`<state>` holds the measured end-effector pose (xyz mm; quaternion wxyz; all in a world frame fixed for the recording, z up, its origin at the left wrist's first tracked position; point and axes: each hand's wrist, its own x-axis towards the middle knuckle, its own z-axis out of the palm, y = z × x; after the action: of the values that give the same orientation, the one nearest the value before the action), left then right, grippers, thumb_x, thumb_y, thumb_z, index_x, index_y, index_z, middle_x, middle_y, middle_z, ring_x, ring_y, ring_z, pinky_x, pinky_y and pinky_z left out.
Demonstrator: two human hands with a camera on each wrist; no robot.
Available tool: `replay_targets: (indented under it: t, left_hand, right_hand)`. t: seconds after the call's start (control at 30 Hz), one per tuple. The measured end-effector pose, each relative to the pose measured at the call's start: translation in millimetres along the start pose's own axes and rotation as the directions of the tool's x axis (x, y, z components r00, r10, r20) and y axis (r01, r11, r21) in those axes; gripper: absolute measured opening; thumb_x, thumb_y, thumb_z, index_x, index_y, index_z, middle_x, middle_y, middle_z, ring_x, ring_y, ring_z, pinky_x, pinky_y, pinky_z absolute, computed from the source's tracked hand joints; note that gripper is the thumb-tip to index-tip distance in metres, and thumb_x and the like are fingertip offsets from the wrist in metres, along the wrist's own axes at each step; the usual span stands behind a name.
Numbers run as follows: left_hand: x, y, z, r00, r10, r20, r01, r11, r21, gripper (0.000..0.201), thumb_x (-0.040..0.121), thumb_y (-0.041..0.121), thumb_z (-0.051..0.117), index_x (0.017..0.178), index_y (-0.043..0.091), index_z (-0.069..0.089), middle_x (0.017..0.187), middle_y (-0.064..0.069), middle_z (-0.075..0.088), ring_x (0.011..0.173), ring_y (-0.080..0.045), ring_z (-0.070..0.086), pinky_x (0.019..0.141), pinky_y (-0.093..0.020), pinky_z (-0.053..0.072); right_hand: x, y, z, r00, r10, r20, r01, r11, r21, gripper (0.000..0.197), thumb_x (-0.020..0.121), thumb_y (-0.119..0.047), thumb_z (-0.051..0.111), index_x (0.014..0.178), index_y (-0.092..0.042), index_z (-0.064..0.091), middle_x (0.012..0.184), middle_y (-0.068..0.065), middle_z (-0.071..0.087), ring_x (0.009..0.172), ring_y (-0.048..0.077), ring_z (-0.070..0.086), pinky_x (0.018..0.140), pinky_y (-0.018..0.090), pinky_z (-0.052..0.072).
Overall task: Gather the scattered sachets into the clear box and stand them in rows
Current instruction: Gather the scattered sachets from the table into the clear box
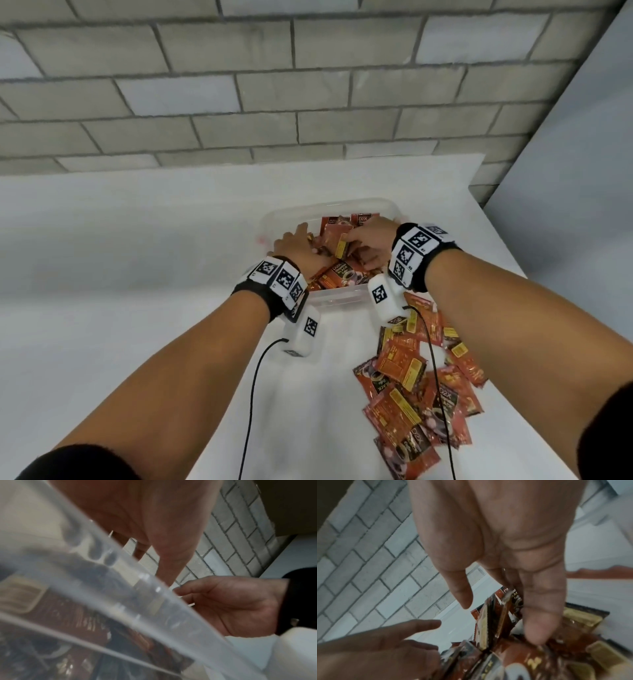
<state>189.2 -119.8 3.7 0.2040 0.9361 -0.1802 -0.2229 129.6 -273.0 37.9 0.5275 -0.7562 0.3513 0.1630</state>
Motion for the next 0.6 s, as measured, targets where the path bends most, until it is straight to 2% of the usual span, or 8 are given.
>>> replay_targets:
  t: [0.1,0.17,0.23,0.27,0.33,0.43,0.53,0.6]
  left_hand:
    - [-7,1,-1,0.999,0.011,-0.031,-0.011,0.999,0.031,0.088,0.081,0.058,0.062,0.151,0.026,0.020,0.149,-0.011,0.035,0.135,-0.033,0.035,0.109,-0.049,0.033]
    - [-14,1,-5,0.999,0.034,-0.041,-0.034,0.999,0.007,0.077,0.084,0.051,0.060,0.148,0.024,0.027,0.146,-0.011,0.038,0.133,-0.032,0.038,0.108,-0.048,0.034]
    - [-24,0,-13,0.997,0.065,-0.041,-0.068,0.995,-0.072,0.069,0.084,0.046,0.059,0.143,0.021,0.035,0.142,-0.012,0.043,0.129,-0.031,0.041,0.106,-0.044,0.037]
    - [-30,-1,-17,0.994,0.094,-0.058,-0.100,0.989,-0.106,0.069,0.081,0.048,0.057,0.141,0.019,0.039,0.139,-0.012,0.045,0.127,-0.030,0.044,0.105,-0.043,0.039]
    - [-50,-1,-22,0.972,0.190,-0.141,-0.206,0.972,-0.109,0.067,0.075,0.051,0.054,0.133,0.017,0.049,0.130,-0.013,0.053,0.121,-0.029,0.051,0.100,-0.043,0.044]
    - [-90,4,-14,0.893,0.368,-0.259,-0.403,0.910,-0.095,0.027,0.086,0.033,0.064,0.107,0.015,0.061,0.098,-0.002,0.060,0.093,-0.015,0.056,0.079,-0.028,0.046]
    - [-122,17,15,0.886,0.465,-0.007,-0.461,0.877,-0.138,0.014,0.089,0.030,0.065,0.092,0.017,0.060,0.078,0.004,0.056,0.069,-0.008,0.051,0.065,-0.025,0.042]
    - [-124,24,47,0.864,0.468,0.186,-0.461,0.883,-0.082,0.023,0.089,0.037,0.064,0.099,0.017,0.063,0.085,0.000,0.059,0.075,-0.013,0.054,0.068,-0.027,0.042]
  right_hand:
    - [-15,1,-5,0.999,-0.017,-0.034,0.014,0.995,-0.103,0.020,0.091,-0.026,0.060,0.094,-0.007,0.061,0.082,0.002,0.063,0.080,0.023,0.060,0.077,0.041,0.056]
    - [-29,-1,-10,0.999,-0.014,-0.032,0.011,0.995,-0.101,0.016,0.094,-0.023,0.055,0.086,-0.009,0.057,0.075,-0.002,0.057,0.070,0.018,0.057,0.083,0.040,0.053]
    - [-44,-4,-17,0.999,-0.039,-0.027,0.037,0.997,-0.069,0.013,0.095,-0.021,0.054,0.098,-0.009,0.053,0.083,0.000,0.054,0.072,0.017,0.055,0.083,0.037,0.053]
    - [-49,-3,-22,0.997,-0.065,-0.040,0.063,0.997,-0.054,0.019,0.095,-0.023,0.055,0.109,-0.013,0.050,0.090,0.001,0.053,0.078,0.019,0.055,0.081,0.038,0.054]
    - [-62,9,-35,0.985,-0.147,-0.092,0.150,0.989,0.018,0.027,0.093,-0.027,0.058,0.116,-0.022,0.047,0.100,0.001,0.055,0.087,0.019,0.055,0.073,0.036,0.055]
    - [-91,51,-55,0.939,-0.292,-0.183,0.299,0.954,0.009,0.025,0.090,-0.028,0.061,0.114,-0.022,0.057,0.103,0.006,0.064,0.084,0.018,0.059,0.067,0.032,0.050]
    - [-108,108,-67,0.941,-0.265,-0.209,0.244,0.962,-0.121,0.016,0.089,-0.023,0.063,0.104,-0.018,0.061,0.092,0.006,0.066,0.075,0.018,0.060,0.061,0.027,0.045]
    - [-101,144,-68,0.956,-0.202,-0.211,0.135,0.946,-0.294,0.016,0.088,-0.025,0.065,0.102,-0.018,0.062,0.095,0.005,0.065,0.081,0.018,0.060,0.064,0.026,0.044]
